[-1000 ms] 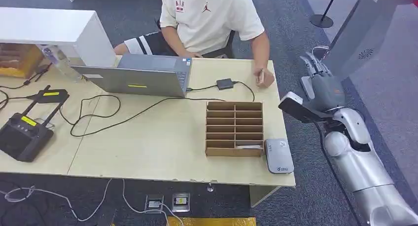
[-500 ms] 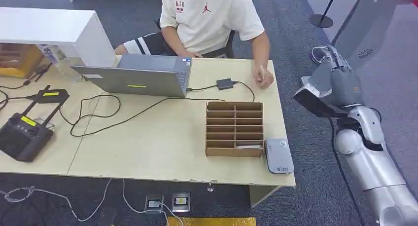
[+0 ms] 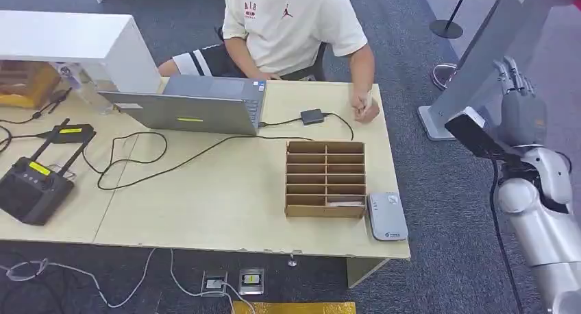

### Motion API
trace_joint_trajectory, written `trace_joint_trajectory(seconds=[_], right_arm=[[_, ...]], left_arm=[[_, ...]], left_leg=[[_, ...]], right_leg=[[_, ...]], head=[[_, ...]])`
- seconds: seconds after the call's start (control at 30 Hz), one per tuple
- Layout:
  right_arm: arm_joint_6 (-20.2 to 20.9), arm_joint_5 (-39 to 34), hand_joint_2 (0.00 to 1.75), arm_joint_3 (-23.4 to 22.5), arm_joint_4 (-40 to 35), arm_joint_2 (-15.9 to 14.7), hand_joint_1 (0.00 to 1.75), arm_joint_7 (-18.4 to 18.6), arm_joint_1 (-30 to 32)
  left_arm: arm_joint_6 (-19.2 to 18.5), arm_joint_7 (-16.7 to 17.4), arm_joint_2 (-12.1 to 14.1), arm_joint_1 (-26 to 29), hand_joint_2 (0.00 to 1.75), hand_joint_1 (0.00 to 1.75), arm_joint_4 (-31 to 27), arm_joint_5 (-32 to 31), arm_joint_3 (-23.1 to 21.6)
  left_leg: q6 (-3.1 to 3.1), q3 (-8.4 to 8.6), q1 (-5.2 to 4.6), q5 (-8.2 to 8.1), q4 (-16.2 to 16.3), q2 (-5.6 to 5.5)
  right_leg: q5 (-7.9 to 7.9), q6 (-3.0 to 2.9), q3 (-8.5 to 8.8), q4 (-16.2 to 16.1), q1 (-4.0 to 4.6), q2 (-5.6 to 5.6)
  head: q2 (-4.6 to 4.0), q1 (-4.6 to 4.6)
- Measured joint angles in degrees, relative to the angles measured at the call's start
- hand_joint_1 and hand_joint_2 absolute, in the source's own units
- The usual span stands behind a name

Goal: Pass the card to the sensor for recognition and then transmit it.

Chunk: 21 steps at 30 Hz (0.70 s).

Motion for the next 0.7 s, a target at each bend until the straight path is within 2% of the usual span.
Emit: trace_joint_trajectory(seconds=[0.1,0.2,0.3,0.4,0.47,0.6,0.7], right_arm=[[-2.1,0.9,1.75,-0.7,0.0,-0.2,0.0,0.7,0.1],[-7.2,0.3,1.75,-2.8,1.1,-1.2,0.0,1.0,-0.1],[-13.0,-3.5,1.75,-6.4,3.3,-2.5,0.0,0.1,-0.3],[-19.4,-10.4,1.75,-11.9,6.7,-4.5,0.0,-3.3,-0.7],[-21.9,-15.7,1.75,-15.9,9.3,-5.8,0.0,-6.5,-0.8],[-23.3,-25.5,1.75,-23.7,14.9,-7.8,0.0,-12.1,-0.1],[-23.3,-30.6,1.75,-29.6,20.1,-8.6,0.0,-13.4,1.1]], left_arm=[[0.1,0.0,0.0,0.0,0.0,0.0,0.0,0.0,0.0],[0.2,0.0,0.0,0.0,0.0,0.0,0.0,0.4,0.0],[0.3,0.1,0.0,0.0,0.0,0.0,0.0,0.6,0.0],[0.4,0.6,-0.1,0.2,0.0,0.0,0.0,1.1,0.0],[0.5,0.6,-0.2,0.3,0.0,0.0,0.0,1.7,0.0],[0.5,0.6,-0.2,0.4,0.0,0.0,0.0,2.8,0.0],[0.6,0.7,-0.4,0.5,0.0,0.0,0.0,3.9,0.0]], left_leg=[[0.0,0.0,-0.01,0.0,0.0,0.0],[0.0,-0.02,-0.02,0.0,0.0,-0.03],[0.01,-0.02,-0.04,0.0,0.0,-0.03],[0.02,-0.05,-0.08,-0.01,0.0,-0.06],[0.07,-0.05,-0.07,-0.05,0.0,-0.05],[0.05,-0.03,-0.08,-0.12,0.0,0.01],[0.05,-0.02,-0.06,-0.14,0.0,0.09]], right_leg=[[0.0,0.0,-0.02,0.0,0.0,0.0],[0.0,0.0,-0.02,0.0,-0.01,-0.05],[0.0,0.0,-0.04,-0.1,-0.03,-0.04],[0.0,0.01,-0.08,-0.1,-0.08,-0.06],[0.0,0.01,-0.08,-0.1,-0.07,-0.06],[-0.01,0.02,-0.12,-0.1,-0.08,-0.03],[-0.01,0.02,-0.14,-0.1,-0.06,0.09]], head=[[0.0,-0.02],[0.0,-0.02],[0.0,0.0],[0.0,0.0],[0.0,0.02],[0.0,-0.02],[0.0,-0.04]])
